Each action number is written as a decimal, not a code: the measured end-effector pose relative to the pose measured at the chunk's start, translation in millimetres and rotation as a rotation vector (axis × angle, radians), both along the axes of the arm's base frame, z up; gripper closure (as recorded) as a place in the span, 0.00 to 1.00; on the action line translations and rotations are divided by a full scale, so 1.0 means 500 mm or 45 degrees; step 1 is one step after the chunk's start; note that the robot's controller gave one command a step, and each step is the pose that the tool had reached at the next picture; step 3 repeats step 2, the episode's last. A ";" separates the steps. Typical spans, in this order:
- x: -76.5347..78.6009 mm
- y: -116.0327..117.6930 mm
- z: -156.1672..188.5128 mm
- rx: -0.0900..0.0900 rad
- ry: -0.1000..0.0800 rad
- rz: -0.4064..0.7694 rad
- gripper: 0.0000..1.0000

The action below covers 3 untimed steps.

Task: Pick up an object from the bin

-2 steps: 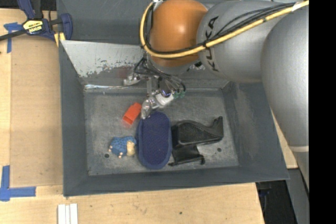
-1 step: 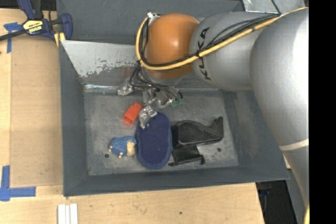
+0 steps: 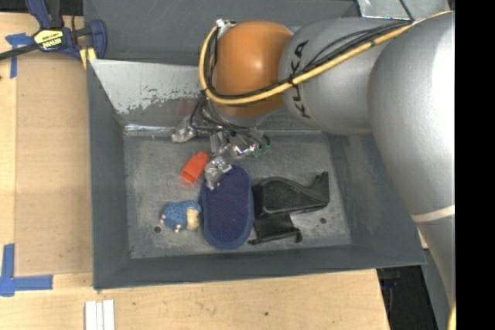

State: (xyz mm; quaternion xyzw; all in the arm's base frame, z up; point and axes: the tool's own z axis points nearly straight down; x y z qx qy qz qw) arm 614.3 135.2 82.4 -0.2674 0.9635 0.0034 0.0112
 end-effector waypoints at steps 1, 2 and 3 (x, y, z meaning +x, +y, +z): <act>-0.001 -0.002 -0.003 0.001 -0.005 0.000 1.00; 0.005 0.000 0.217 -0.012 0.008 -0.005 1.00; 0.005 0.000 0.217 -0.012 0.008 -0.005 1.00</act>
Offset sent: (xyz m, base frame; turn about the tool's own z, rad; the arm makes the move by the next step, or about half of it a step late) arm 0.0000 0.0000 0.0000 0.0000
